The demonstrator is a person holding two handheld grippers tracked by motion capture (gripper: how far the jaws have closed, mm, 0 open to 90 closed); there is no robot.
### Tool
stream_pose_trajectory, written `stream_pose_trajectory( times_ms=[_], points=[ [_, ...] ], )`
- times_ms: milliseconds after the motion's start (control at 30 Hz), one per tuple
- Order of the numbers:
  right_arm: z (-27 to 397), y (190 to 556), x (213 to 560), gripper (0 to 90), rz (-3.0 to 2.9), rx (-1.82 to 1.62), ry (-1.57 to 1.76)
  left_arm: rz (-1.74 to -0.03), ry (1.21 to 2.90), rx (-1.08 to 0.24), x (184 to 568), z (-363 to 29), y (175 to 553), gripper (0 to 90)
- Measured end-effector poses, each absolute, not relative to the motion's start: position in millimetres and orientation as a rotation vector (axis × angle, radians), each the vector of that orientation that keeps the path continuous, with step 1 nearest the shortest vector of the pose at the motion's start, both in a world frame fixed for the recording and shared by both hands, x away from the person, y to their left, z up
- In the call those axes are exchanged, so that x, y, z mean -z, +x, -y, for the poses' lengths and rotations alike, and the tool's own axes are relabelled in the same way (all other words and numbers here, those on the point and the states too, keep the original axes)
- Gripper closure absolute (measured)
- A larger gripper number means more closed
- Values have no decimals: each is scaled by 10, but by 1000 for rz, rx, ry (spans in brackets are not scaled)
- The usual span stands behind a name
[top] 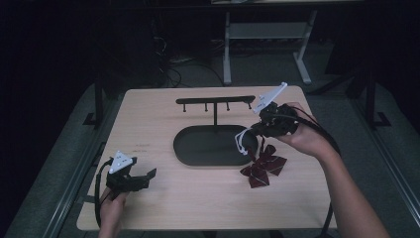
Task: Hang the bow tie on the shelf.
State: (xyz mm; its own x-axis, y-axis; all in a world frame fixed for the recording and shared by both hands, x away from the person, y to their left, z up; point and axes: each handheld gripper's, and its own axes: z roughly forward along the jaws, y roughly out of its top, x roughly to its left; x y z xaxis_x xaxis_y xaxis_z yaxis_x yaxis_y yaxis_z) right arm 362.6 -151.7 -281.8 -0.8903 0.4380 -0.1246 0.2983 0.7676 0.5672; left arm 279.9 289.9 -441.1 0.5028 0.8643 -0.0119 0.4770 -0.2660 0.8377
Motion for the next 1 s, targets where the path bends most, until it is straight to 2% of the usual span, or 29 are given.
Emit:
stream_pose_trajectory(
  times_ms=[1000],
  points=[
    [1194,3932,2467,840,-2695,-811,555,-1113,1900,-575,4418,-2912,2797,135]
  ],
)
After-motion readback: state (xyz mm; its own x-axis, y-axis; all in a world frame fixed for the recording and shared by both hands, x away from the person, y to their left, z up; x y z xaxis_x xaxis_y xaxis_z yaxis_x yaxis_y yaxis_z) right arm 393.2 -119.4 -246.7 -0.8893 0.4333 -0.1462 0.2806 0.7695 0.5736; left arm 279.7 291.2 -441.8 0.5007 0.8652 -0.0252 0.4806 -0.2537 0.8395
